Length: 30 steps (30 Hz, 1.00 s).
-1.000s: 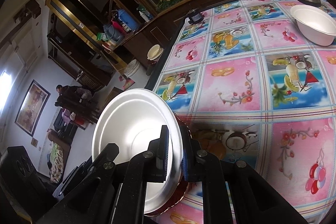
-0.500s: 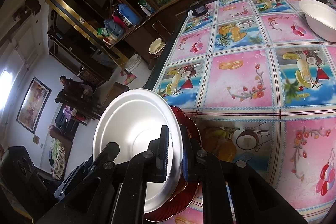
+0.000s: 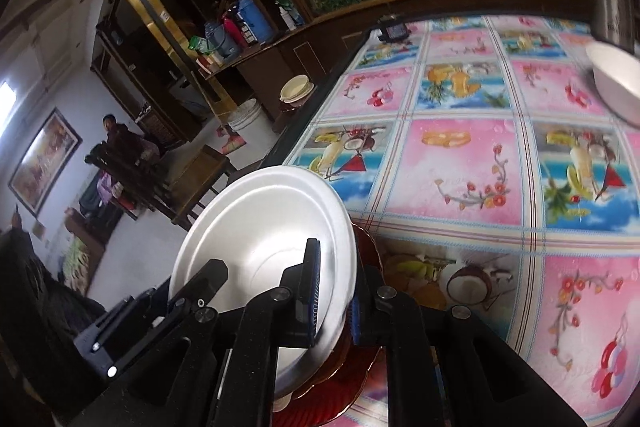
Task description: Organize plates and bowls
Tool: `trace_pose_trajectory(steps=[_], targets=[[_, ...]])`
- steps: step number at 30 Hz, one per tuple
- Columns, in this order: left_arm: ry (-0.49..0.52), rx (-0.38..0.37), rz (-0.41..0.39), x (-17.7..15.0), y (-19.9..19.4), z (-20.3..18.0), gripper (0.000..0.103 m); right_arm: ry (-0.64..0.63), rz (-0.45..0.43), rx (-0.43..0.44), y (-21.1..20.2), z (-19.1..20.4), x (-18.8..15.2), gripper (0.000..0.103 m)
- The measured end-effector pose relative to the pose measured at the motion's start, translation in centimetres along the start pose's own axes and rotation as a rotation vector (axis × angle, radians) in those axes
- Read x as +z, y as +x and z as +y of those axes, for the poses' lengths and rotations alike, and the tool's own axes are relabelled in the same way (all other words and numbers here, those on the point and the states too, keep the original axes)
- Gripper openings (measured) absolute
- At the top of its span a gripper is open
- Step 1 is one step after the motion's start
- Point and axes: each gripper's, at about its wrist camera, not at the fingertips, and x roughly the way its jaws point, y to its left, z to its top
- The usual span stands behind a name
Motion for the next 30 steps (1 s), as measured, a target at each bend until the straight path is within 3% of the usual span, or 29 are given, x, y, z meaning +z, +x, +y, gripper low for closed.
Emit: trace_pose_trajectory(steps=[8, 30], targets=[[0.023, 0.056, -0.036, 0.1, -0.3, -0.1, 0.019, 0.045, -0.005, 0.06, 0.1, -1.3, 0.0, 0.026], [0.01, 0.095, -0.095, 0.8, -2.1, 0.4, 0.035, 0.074, -0.06, 0.066, -1.6, -2.6, 0.3, 0.026]])
